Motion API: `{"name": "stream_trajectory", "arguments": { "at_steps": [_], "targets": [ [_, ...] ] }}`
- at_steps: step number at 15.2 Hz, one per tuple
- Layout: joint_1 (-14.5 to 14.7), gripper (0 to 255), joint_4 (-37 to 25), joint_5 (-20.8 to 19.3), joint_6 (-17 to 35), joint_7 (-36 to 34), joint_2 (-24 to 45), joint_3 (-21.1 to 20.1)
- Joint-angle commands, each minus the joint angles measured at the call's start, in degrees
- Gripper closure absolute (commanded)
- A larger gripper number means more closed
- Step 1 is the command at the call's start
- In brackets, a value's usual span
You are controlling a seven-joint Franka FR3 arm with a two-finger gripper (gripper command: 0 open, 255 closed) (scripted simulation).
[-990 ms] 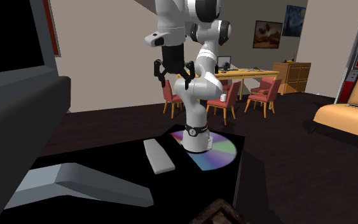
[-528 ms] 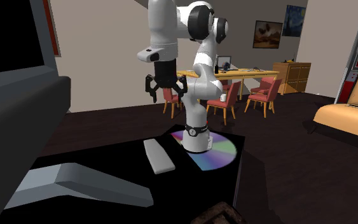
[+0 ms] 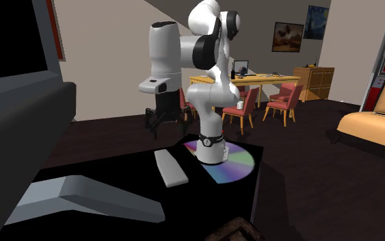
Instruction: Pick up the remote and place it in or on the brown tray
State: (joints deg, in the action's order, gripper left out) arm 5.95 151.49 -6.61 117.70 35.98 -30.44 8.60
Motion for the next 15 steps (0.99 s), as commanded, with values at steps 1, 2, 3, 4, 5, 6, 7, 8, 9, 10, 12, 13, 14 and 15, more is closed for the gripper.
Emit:
{"name": "stream_trajectory", "arguments": {
  "at_steps": [1,2,3,4,5,6,7,8,9,10,12,13,14,15],
  "targets": [
    [1.6,0,0.5,0.46,6.35,4.96,3.85,1.63],
    [2.45,0,0.46,0.94,9.11,7.46,5.83,2.42],
    [3.4,0,0.33,1.56,11.8,10.03,7.87,3.24],
    [3.41,0,0.32,1.57,11.85,10.08,7.91,3.25],
    [3.43,0,0.73,1.61,12.79,10.13,8.45,3.31],
    [3.45,0,1.12,1.64,13.74,10.18,9.01,3.39],
    [3.49,0,1.49,1.68,14.69,10.23,9.59,3.47],
    [3.52,0,1.86,1.73,15.65,10.28,10.19,3.55],
    [3.56,0,2.21,1.78,16.62,10.34,10.81,3.64],
    [3.61,0,2.54,1.84,17.59,10.41,11.45,3.72],
    [3.69,0,3.04,1.96,19.13,10.52,12.49,3.85],
    [3.69,0,3.04,1.96,19.12,10.52,12.49,3.85],
    [3.69,0,3.04,1.96,19.12,10.52,12.49,3.85],
    [3.69,0,3.04,1.96,19.13,10.52,12.49,3.85]
  ]
}}
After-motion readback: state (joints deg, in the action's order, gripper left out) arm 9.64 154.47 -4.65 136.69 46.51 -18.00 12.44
